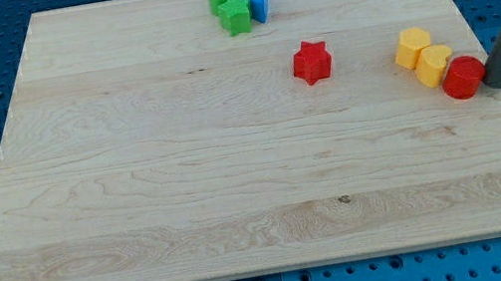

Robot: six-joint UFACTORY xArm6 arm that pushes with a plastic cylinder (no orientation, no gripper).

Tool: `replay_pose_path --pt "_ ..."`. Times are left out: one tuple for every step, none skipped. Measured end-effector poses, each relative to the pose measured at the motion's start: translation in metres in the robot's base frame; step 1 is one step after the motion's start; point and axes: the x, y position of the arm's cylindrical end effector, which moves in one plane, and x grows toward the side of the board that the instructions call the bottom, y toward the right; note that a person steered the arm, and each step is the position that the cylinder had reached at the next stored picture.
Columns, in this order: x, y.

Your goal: Push the red circle into the heart

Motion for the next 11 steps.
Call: replay_pose_path --pt "0.025 -0.019" --pt "0.026 0.013" --pt "0.026 0.054" --pt "-0.015 0.051" --pt "-0.028 0.05" --pt "-0.017 0.028" --pt "-0.017 0.028" --pt "-0.017 0.028" --pt "-0.016 0.026" --pt "-0.009 0.009" --pt "0.005 -0.019"
